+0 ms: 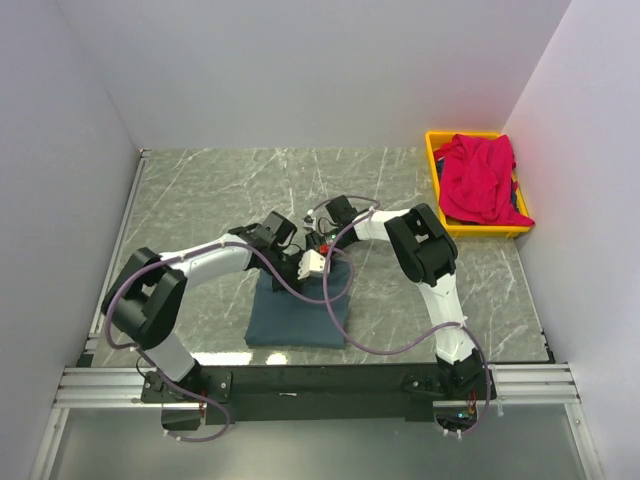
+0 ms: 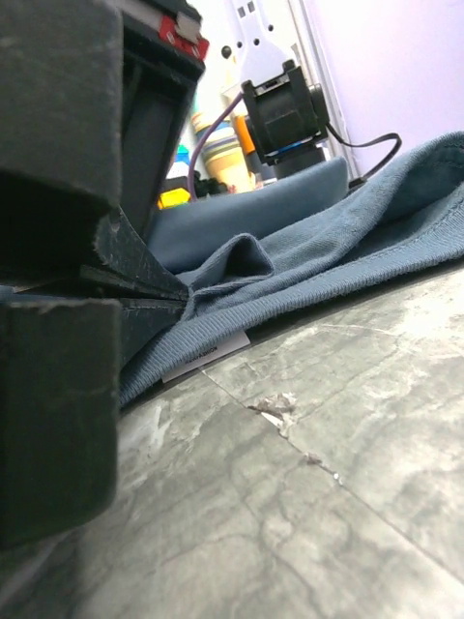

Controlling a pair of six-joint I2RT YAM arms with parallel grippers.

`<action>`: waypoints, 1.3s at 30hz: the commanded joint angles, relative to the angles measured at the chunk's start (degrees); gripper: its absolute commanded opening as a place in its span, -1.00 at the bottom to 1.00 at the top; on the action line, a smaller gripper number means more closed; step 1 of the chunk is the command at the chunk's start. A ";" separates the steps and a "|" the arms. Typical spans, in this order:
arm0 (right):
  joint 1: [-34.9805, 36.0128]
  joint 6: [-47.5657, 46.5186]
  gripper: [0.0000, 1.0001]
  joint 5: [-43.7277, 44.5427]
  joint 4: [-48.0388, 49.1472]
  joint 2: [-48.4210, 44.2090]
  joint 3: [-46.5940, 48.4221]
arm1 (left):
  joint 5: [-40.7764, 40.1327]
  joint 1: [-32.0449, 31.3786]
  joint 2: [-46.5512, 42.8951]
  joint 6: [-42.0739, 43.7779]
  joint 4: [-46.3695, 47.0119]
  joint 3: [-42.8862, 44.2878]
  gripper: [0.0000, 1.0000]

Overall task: Fold and stack the t-shirts
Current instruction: Fold the tshirt

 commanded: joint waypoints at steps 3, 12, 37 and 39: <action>-0.11 -0.74 -1.00 -0.08 1.35 1.61 -0.91 | -0.13 -0.55 -7.63 0.04 0.06 -0.74 -0.99; -0.02 -1.97 -1.00 -0.96 1.17 1.70 -2.67 | -4.09 1.47 -6.15 2.50 0.49 6.10 -0.99; -1.25 -16.73 -1.00 6.86 -19.99 -3.13 12.70 | -7.78 2.61 -8.95 2.94 13.15 -1.18 -0.99; -1.43 -18.14 -0.99 7.38 -21.41 -3.66 13.76 | -7.96 2.43 -9.83 3.20 13.50 -2.67 -0.99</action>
